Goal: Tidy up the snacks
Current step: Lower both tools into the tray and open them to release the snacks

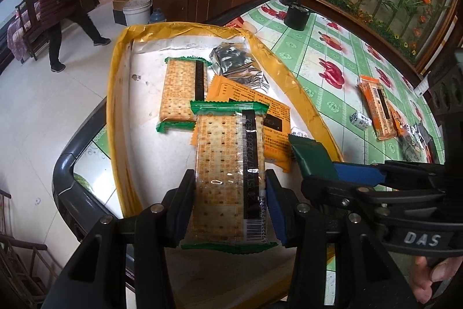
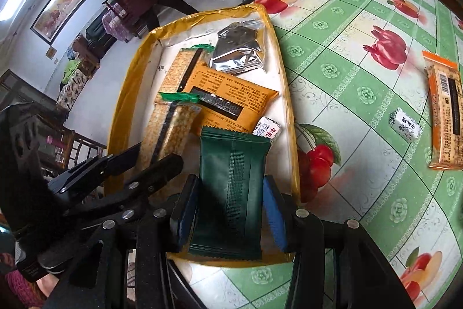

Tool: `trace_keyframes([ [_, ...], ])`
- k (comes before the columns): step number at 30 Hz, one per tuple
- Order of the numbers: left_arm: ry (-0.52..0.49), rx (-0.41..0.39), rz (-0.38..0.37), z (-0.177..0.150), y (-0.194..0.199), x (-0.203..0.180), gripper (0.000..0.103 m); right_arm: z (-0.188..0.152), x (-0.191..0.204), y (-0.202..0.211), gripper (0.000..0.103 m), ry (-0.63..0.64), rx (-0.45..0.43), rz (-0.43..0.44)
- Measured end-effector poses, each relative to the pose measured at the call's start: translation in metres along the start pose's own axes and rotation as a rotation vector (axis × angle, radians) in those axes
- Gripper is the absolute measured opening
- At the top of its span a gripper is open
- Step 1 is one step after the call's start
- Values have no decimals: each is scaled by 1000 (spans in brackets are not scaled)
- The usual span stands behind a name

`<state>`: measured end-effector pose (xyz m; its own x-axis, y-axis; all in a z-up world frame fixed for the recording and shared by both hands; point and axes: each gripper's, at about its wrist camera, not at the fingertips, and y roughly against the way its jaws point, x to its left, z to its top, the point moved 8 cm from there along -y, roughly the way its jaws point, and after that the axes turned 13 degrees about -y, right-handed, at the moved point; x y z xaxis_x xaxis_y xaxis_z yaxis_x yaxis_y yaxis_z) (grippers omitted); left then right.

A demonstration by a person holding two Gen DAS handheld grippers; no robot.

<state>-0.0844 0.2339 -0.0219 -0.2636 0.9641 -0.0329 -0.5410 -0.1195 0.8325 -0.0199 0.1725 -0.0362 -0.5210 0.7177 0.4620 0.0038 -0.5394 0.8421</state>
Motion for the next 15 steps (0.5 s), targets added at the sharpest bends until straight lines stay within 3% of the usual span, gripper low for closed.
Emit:
trace_keyframes([
  [15, 4, 10, 1, -5, 5, 0, 47, -6, -4, -3, 50, -14, 4, -10],
])
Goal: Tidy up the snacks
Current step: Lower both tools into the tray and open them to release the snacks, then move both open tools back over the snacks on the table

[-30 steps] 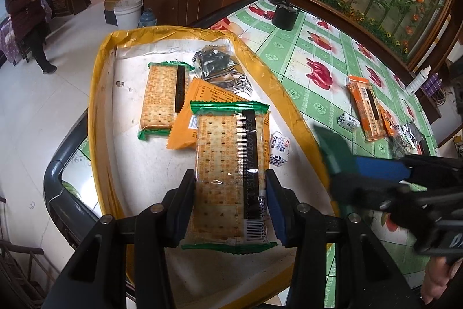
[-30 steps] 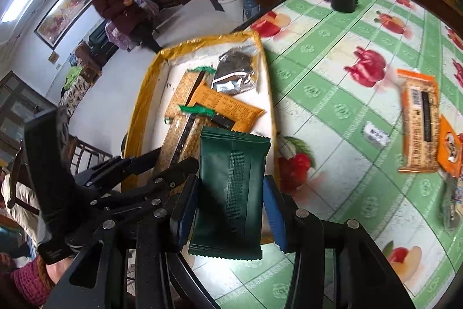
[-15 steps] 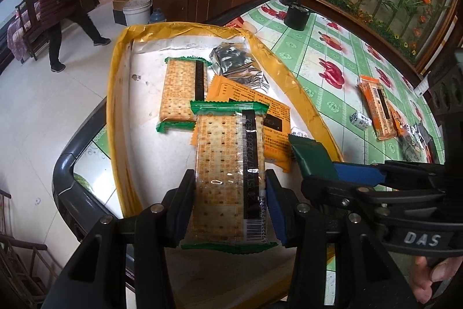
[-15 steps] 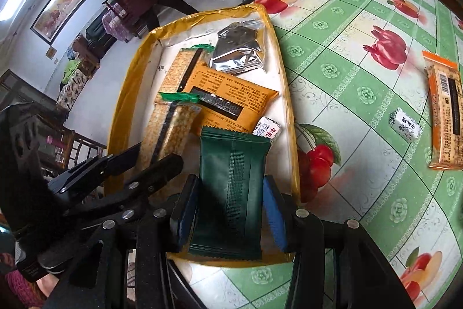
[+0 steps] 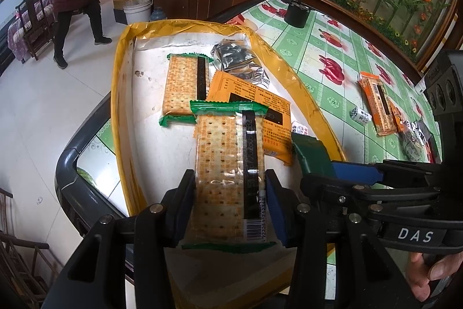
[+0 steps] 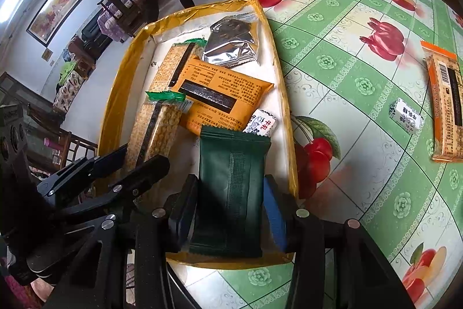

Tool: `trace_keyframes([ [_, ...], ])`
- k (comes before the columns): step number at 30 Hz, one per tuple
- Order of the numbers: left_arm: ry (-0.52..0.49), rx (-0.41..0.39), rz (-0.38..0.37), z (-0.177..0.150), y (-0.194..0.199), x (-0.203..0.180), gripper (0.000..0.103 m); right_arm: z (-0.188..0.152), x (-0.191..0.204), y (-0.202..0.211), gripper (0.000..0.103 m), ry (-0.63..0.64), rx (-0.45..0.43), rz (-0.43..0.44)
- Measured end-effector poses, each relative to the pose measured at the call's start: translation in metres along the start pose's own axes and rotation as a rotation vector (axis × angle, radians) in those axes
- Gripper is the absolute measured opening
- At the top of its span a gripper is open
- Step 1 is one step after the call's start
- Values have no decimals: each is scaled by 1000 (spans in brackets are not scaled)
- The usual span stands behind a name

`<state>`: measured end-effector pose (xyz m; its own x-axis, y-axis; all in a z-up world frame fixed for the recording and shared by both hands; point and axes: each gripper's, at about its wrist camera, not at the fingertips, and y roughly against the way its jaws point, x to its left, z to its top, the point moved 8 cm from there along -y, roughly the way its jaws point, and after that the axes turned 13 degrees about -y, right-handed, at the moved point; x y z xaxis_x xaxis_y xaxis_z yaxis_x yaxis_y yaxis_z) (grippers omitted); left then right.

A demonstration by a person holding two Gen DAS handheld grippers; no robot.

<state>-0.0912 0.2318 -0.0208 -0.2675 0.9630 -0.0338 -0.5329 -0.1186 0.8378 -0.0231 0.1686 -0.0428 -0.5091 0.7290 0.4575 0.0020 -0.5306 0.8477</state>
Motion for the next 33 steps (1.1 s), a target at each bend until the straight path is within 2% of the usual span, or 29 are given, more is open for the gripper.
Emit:
trace_keyframes([
  [8, 1, -24, 1, 2, 13, -4, 56, -4, 3, 15, 51, 0, -19, 12],
  [16, -26, -44, 9, 7, 24, -18, 57, -12, 1, 48, 51, 3, -84, 28],
  [20, -46, -45, 4, 8, 26, -30, 62, -21, -16, 61, 51, -51, -102, 35],
  [33, -185, -38, -47, 8, 26, -97, 63, -42, -85, 95, 50, -214, -141, 1],
])
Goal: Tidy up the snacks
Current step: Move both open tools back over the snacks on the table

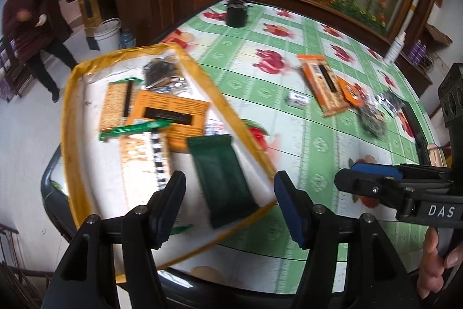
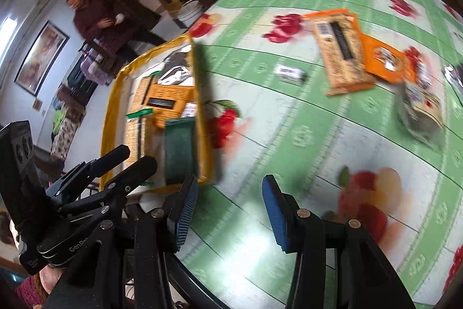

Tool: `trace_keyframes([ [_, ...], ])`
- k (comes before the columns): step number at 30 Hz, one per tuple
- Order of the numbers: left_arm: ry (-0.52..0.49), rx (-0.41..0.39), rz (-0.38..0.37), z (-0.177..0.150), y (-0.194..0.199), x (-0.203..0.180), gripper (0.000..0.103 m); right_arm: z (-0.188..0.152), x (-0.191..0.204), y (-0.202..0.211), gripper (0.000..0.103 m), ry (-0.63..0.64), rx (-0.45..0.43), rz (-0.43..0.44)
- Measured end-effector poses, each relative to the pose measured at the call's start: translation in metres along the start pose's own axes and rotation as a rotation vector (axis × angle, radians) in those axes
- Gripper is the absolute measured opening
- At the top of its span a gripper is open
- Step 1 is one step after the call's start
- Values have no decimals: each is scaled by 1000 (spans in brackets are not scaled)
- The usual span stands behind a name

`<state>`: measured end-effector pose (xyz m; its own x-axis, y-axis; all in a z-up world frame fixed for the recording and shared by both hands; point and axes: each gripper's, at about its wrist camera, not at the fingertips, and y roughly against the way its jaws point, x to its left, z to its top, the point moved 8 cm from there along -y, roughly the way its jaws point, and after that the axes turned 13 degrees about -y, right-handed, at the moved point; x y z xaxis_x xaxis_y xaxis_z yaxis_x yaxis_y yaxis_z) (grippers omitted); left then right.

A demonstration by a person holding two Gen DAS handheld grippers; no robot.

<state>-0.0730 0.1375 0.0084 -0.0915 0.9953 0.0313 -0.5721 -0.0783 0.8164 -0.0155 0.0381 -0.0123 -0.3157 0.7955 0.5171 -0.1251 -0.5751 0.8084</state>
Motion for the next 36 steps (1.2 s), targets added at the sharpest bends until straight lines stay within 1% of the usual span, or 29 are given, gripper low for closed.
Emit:
trace_keyframes([
  [11, -90, 14, -79, 16, -16, -58, 63, -6, -72, 28, 50, -144, -22, -68],
  [22, -172, 26, -163, 33, -31, -112, 63, -11, -135, 58, 50, -281, -46, -132],
  [30, -196, 55, -224, 36, -44, -140, 63, -19, -166, 72, 51, -346, -66, -169],
  [34, -205, 67, -243, 37, -50, -147, 63, -24, -175, 75, 51, -366, -63, -177],
  [36, -213, 64, -251, 44, -53, -146, 63, -26, -178, 78, 51, -374, -64, -182],
])
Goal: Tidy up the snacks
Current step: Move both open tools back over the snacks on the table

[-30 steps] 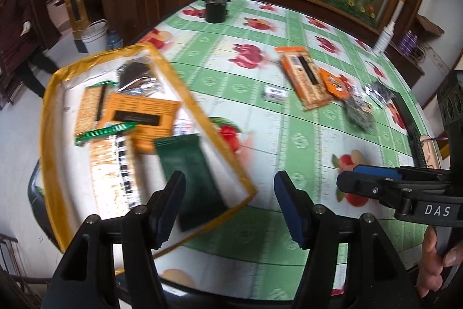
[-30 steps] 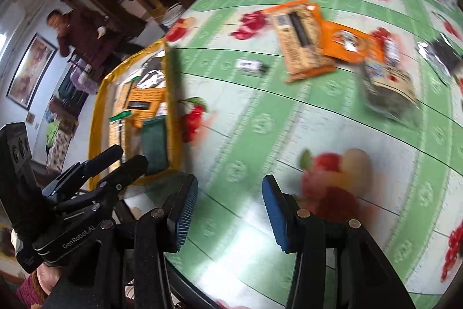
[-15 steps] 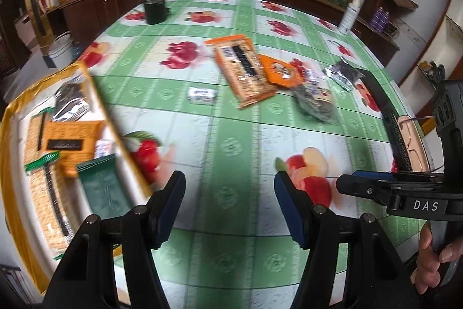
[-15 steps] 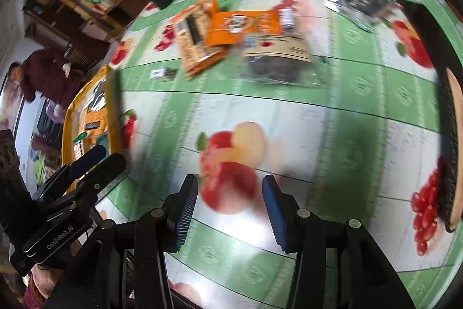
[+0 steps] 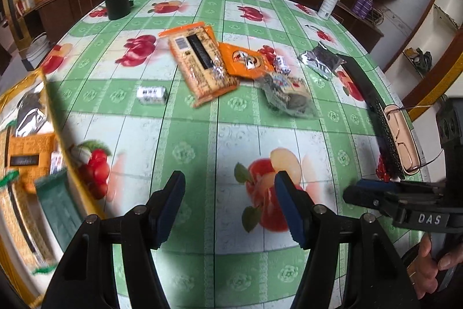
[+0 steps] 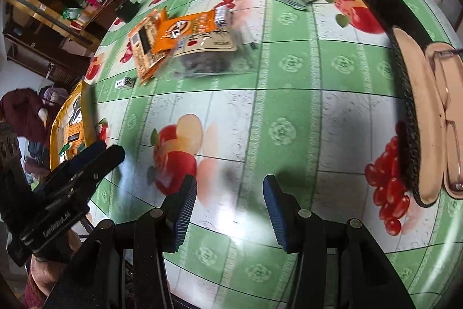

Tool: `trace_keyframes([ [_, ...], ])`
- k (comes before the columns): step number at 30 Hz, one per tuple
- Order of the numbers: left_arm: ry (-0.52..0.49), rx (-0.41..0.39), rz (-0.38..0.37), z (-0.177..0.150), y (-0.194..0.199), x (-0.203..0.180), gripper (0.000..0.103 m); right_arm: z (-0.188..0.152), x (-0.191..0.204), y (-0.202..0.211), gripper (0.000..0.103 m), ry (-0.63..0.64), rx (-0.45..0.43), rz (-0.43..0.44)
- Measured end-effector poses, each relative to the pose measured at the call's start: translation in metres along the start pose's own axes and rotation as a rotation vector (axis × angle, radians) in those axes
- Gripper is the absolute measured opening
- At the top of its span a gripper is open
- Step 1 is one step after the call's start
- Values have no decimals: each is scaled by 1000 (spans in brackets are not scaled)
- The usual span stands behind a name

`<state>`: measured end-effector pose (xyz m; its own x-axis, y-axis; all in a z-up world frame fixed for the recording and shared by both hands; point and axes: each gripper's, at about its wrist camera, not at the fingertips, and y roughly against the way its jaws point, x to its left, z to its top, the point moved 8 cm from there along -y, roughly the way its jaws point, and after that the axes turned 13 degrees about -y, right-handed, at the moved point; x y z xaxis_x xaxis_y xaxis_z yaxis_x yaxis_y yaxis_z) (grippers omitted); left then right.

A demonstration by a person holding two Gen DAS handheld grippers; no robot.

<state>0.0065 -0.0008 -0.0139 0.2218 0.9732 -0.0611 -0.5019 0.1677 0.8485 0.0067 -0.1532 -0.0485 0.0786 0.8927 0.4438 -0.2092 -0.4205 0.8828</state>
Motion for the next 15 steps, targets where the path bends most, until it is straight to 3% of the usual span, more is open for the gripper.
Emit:
trace_keyframes([
  [9, 100, 43, 71, 30, -17, 80, 63, -1, -16, 13, 51, -28, -26, -11],
  [15, 98, 76, 99, 39, -44, 94, 63, -1, -26, 20, 51, -51, -41, -21],
])
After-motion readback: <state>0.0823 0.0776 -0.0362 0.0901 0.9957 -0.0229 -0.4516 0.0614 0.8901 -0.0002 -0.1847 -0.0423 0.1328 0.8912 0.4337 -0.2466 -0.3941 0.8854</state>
